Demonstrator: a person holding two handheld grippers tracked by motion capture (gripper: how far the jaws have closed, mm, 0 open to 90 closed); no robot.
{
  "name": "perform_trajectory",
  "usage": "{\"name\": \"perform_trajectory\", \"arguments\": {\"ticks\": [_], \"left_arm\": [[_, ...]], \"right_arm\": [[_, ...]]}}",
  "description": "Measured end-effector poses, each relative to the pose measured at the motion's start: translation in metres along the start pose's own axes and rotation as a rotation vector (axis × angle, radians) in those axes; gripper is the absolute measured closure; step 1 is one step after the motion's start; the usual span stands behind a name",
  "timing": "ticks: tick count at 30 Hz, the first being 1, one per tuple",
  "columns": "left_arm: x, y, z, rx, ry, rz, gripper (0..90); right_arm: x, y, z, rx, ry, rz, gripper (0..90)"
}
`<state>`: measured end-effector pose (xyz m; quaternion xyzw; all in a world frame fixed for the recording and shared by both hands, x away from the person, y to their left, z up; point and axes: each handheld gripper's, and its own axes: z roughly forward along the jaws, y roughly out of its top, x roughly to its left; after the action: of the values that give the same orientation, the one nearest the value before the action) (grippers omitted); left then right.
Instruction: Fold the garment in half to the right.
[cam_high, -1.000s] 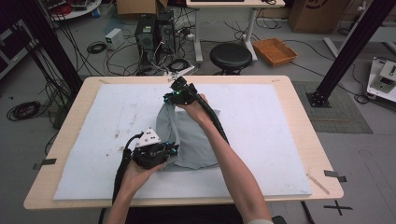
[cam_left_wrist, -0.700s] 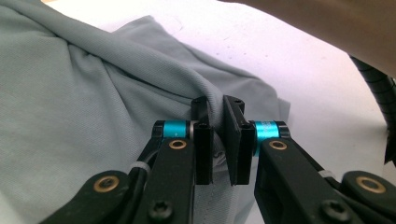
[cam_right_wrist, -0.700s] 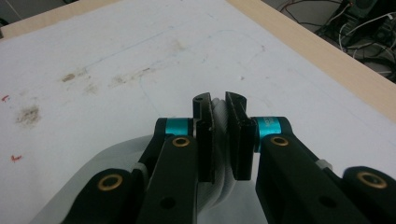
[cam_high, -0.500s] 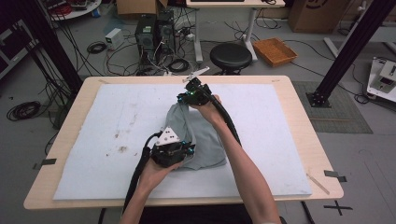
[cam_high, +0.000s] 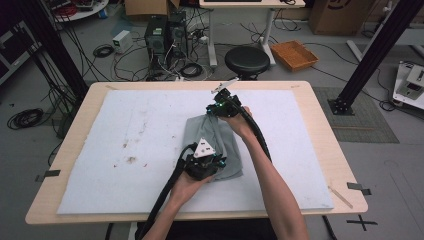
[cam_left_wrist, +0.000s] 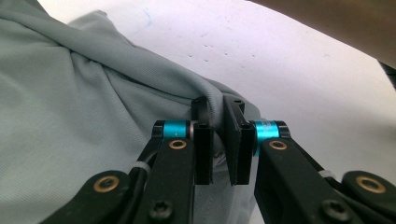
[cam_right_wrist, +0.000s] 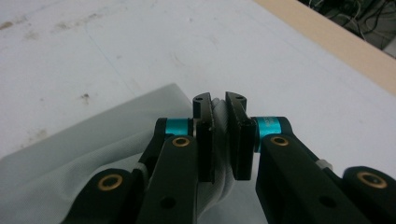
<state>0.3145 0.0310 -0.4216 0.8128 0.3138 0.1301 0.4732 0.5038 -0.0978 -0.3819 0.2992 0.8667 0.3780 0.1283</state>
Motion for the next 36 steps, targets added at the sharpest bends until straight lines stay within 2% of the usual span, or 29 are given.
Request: {"name": "perform_trajectory", "arguments": {"ticks": [11, 16, 23, 25, 32, 36], "left_arm": [[-0.008, -0.003, 0.021, 0.058, 0.015, -0.007, 82.6], [-0.011, -0.005, 0.028, 0.074, 0.011, 0.014, 82.4], [-0.016, -0.006, 0.033, 0.068, 0.0, 0.033, 82.2], [-0.017, -0.006, 0.033, 0.062, -0.003, 0.037, 82.2], [-0.021, -0.006, 0.035, 0.053, -0.012, 0.057, 82.1], [-0.023, -0.006, 0.037, 0.049, -0.012, 0.061, 82.2]], "right_arm": [[-0.017, -0.027, 0.006, 0.049, -0.027, 0.049, 80.9], [-0.025, -0.035, 0.006, 0.059, -0.033, 0.083, 76.8], [-0.039, -0.045, 0.001, 0.06, -0.048, 0.139, 74.0], [-0.042, -0.048, -0.001, 0.063, -0.055, 0.142, 73.4], [-0.054, -0.055, -0.012, 0.069, -0.12, 0.177, 71.0], [-0.057, -0.056, -0.021, 0.035, -0.132, 0.195, 69.5]]}}
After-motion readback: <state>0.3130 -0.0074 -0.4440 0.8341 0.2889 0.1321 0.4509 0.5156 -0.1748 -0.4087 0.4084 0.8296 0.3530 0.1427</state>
